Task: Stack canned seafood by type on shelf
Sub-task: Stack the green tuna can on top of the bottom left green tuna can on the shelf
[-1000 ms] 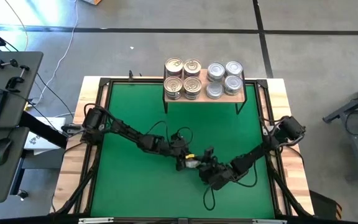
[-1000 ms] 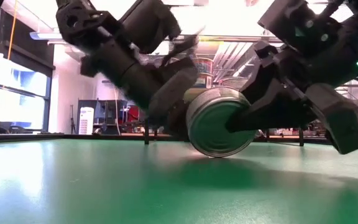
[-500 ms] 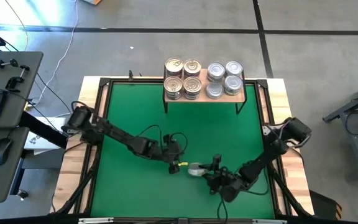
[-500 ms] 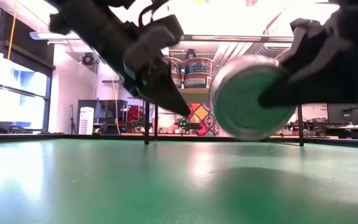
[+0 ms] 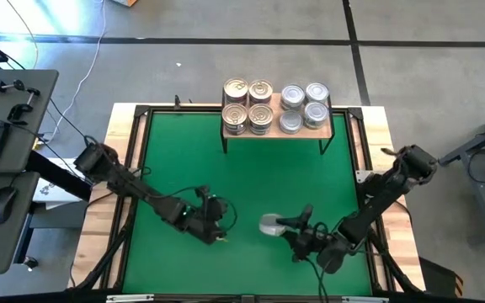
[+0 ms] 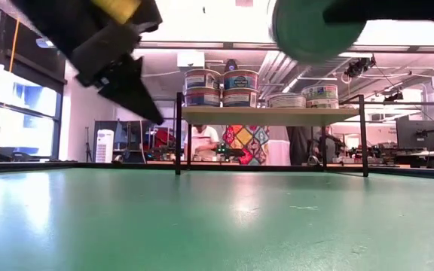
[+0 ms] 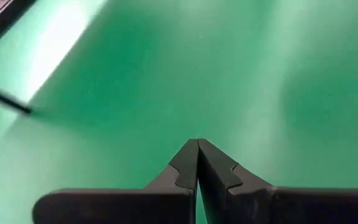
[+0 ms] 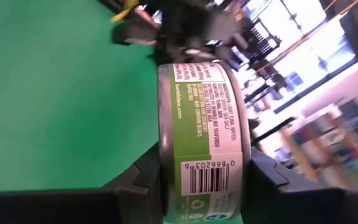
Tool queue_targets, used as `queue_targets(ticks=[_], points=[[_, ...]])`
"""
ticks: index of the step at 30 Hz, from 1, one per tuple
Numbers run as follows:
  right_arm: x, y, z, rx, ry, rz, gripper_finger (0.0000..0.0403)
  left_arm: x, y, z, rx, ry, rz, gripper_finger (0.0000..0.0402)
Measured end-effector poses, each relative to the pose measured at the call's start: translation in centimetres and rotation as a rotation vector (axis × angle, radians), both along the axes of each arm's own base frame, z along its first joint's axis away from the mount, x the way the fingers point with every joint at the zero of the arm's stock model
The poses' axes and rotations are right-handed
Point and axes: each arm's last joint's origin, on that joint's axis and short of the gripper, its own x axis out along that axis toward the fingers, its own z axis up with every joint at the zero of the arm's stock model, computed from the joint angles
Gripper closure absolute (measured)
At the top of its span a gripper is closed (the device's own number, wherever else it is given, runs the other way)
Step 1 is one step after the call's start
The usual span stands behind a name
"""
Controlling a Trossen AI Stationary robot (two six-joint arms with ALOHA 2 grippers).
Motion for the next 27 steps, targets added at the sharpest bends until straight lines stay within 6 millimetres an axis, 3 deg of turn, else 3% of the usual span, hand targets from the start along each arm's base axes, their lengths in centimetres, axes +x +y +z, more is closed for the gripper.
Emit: queue_targets(ticks=[6,11,14,20,27], points=[[-0.6,-2.9,4.9,-0.183,-0.047,-0.138,0.0277,-2.2,-0.7,-2.2,-0.043,-0.036,0.060,0.0401],[-0.7,-8.8,9.9,-0.263,-0.052,-0.312,0.0277,-3.3,-1.0,-3.5,-0.082,-0.112,0.080,0.0401],[-0.7,-12.7,11.3,-0.347,0.021,-0.381,0.0277,-3.5,-1.1,-3.9,-0.095,-0.162,0.084,0.0401],[-0.1,-18.8,10.3,-0.429,0.246,-0.433,0.0277,-3.6,-1.0,-4.2,-0.100,-0.192,0.085,0.0401],[0.4,-23.4,8.4,-0.392,0.411,-0.514,0.0277,-3.6,-1.0,-4.2,-0.091,-0.190,0.075,0.0401]])
